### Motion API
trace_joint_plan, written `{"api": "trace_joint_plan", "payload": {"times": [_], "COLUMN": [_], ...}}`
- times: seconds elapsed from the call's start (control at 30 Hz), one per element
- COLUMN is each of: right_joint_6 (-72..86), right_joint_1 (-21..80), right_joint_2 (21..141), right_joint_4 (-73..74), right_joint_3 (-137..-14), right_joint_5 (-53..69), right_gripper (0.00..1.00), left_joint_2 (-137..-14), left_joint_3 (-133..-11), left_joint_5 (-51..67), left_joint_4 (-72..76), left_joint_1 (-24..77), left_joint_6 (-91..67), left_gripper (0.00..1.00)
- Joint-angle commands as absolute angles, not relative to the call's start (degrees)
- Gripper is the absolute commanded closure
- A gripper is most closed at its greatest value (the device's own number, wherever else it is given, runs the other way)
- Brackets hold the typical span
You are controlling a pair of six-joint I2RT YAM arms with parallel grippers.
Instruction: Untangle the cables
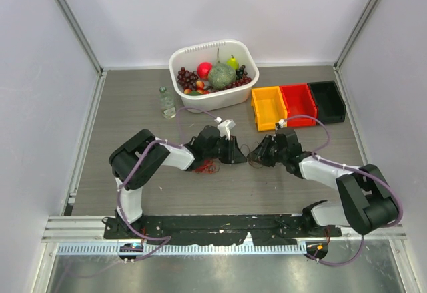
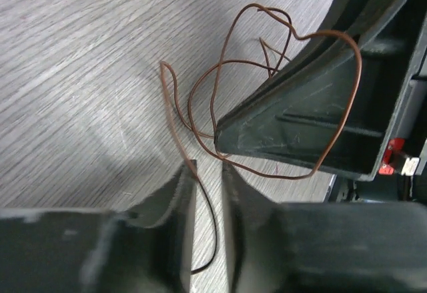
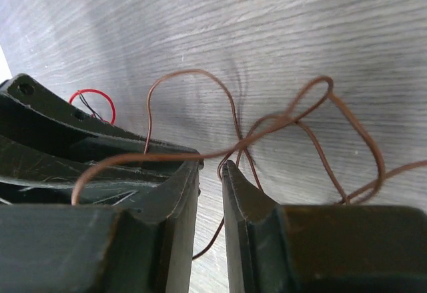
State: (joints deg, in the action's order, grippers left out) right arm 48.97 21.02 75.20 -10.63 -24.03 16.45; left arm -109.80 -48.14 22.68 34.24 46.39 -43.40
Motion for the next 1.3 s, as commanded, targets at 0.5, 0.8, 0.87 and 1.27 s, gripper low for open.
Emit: {"api": "trace_joint_plan", "payload": {"times": [0.5, 0.8, 0.87, 1.27], "right_joint_6": [39.0, 38.1, 37.6, 37.1], "right_joint_1": [20.8, 16.7, 16.6, 18.0], "right_joint_2": [52.7, 58.4, 60.6, 71.3], "right_joint_4": [33.0, 17.9, 17.0, 0.4], "right_joint_3": [-37.5, -33.3, -32.9, -27.9], "right_joint_5": [-11.3, -0.9, 1.7, 12.8], "right_gripper": [0.15, 0.23, 0.17, 0.18], "left_joint_2": [-96.2, -92.8, -92.5, -97.6], "left_joint_3": [-37.7, -34.9, -34.9, -37.8], "left_joint_5": [13.4, 10.4, 9.8, 14.5], "left_joint_4": [41.3, 44.4, 44.0, 45.2], "left_joint_1": [46.2, 46.1, 46.1, 46.1], "left_joint_6": [-39.5, -37.6, -37.2, -39.2], "left_gripper": [0.22, 0.23, 0.23, 0.20]}}
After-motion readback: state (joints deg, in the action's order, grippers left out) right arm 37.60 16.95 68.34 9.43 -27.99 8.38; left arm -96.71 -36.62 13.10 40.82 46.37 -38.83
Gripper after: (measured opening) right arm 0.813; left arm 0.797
